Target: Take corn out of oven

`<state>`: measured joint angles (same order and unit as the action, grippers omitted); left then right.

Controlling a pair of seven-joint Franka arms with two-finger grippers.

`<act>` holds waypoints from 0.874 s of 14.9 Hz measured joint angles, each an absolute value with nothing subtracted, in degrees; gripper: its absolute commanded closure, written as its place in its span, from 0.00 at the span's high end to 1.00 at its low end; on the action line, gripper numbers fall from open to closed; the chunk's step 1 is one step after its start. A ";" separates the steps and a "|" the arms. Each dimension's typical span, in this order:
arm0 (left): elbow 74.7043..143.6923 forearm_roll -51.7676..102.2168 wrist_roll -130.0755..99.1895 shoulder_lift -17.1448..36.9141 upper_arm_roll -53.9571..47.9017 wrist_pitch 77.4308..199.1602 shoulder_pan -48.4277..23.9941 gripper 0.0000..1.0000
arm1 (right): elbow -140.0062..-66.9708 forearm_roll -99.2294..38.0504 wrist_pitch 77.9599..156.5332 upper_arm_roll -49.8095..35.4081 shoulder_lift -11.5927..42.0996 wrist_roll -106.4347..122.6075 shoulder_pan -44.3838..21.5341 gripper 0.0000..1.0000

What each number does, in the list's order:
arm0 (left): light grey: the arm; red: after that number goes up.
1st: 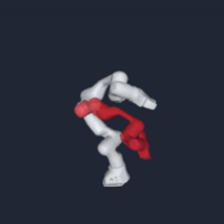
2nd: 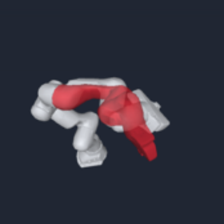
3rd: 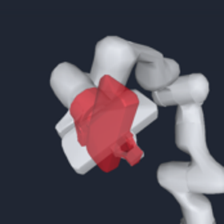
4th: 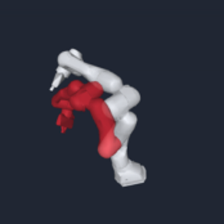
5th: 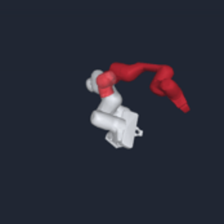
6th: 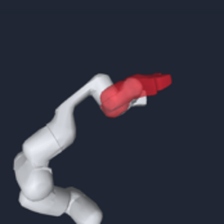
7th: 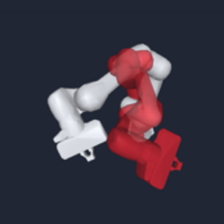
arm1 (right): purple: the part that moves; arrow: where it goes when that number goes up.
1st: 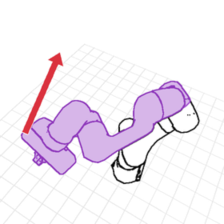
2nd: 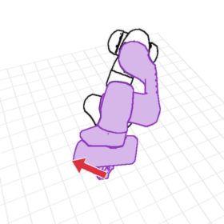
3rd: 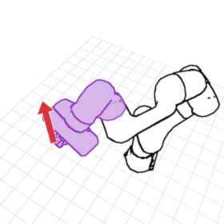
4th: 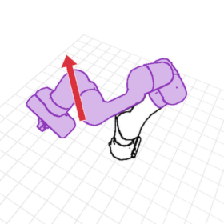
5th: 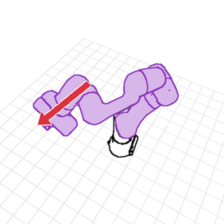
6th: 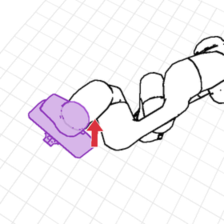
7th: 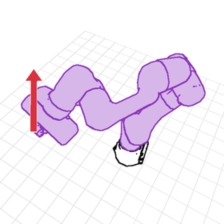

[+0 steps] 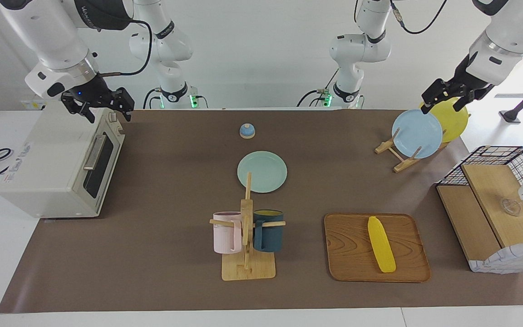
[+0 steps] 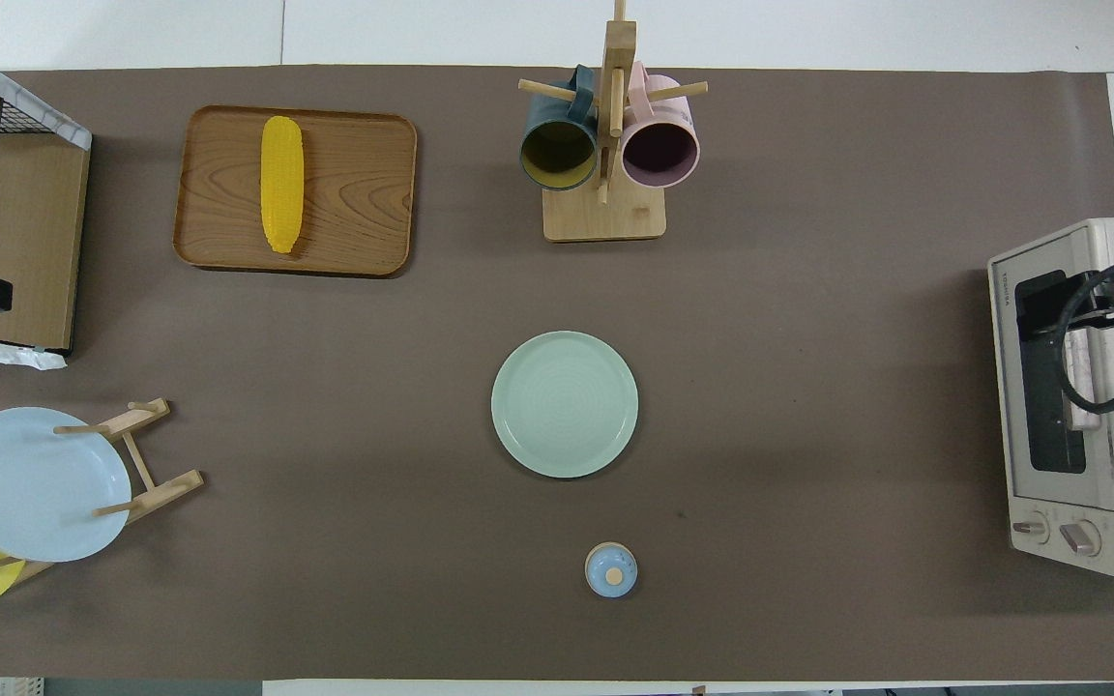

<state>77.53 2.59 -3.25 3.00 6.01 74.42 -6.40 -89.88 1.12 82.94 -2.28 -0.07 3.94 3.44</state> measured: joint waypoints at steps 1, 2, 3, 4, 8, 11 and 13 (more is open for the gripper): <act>80.18 2.47 -3.25 0.76 6.01 74.44 -6.19 1.00 | -89.88 1.12 82.94 -2.28 -0.09 3.94 3.44 1.00; 82.94 2.43 -3.25 -1.47 5.87 74.52 -5.71 1.00 | -89.88 1.12 82.94 -2.28 -0.11 3.94 3.44 1.00; 85.53 2.43 -3.25 -3.37 5.41 74.81 -5.04 1.00 | -89.88 1.12 82.94 -2.28 -0.12 3.94 3.44 1.00; 87.88 2.43 -3.25 -4.86 4.95 75.98 -4.67 1.00 | -89.88 1.12 82.95 -2.28 -0.12 3.94 3.44 1.00; 92.22 2.30 -3.25 -5.34 3.65 81.79 -4.66 1.00 | -89.88 1.12 82.95 -2.28 -0.14 3.94 3.44 1.00; 92.56 2.28 -3.25 -2.71 2.89 84.70 -4.66 1.00 | -89.88 1.12 82.95 -2.28 -0.14 3.94 3.44 1.00; 92.56 2.28 -3.25 -1.91 2.70 85.77 -4.66 1.00 | -89.88 1.12 82.95 -2.28 -0.14 3.94 3.44 1.00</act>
<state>92.56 2.28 -3.25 -1.91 2.70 85.77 -4.66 -89.88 1.12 82.95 -2.28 -0.14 3.94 3.44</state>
